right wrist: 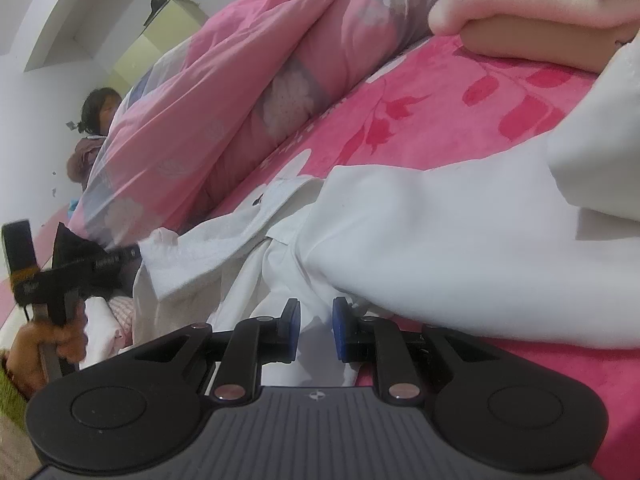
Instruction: Fold clothes
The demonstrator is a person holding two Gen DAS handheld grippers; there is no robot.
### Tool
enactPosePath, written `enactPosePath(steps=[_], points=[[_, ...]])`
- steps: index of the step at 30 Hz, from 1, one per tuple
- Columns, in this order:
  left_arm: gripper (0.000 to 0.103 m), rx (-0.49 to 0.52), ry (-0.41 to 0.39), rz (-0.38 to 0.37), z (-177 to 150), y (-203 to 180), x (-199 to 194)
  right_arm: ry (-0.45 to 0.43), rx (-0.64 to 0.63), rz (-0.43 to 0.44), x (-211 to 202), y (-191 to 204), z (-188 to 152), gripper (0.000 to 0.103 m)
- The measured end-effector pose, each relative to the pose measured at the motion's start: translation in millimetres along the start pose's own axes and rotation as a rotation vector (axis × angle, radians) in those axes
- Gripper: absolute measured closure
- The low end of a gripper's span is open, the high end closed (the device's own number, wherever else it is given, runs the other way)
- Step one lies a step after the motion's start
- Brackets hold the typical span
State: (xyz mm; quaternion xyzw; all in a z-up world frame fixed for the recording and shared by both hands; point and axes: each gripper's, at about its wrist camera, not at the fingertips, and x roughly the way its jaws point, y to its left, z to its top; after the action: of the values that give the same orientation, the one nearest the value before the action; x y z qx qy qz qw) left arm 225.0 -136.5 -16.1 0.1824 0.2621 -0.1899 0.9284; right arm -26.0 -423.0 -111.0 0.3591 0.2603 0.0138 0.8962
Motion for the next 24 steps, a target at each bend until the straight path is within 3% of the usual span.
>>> enactPosePath(steps=[5, 10, 11, 13, 16, 19, 24], points=[[0.102, -0.097, 0.024, 0.058, 12, 29, 35, 0.0, 0.002, 0.003, 0, -1, 0, 0.084], [0.1, -0.271, 0.175, 0.066, -6, 67, 83, 0.002, 0.009, 0.011, 1, -2, 0, 0.085], [0.097, -0.322, 0.198, 0.046, -10, 77, 87, 0.002, 0.01, 0.012, 2, -3, 0, 0.085], [0.077, -0.424, 0.243, 0.003, -17, 96, 93, 0.002, 0.013, 0.014, 2, -3, 0, 0.085], [0.06, -0.594, 0.235, -0.082, -21, 125, 83, 0.002, 0.015, 0.017, 2, -4, 0, 0.085], [0.057, -0.683, 0.209, -0.134, -19, 143, 66, 0.001, 0.017, 0.019, 2, -4, -1, 0.085], [0.056, -0.623, 0.168, -0.165, -6, 139, 13, -0.001, 0.027, 0.031, 2, -7, -1, 0.085]])
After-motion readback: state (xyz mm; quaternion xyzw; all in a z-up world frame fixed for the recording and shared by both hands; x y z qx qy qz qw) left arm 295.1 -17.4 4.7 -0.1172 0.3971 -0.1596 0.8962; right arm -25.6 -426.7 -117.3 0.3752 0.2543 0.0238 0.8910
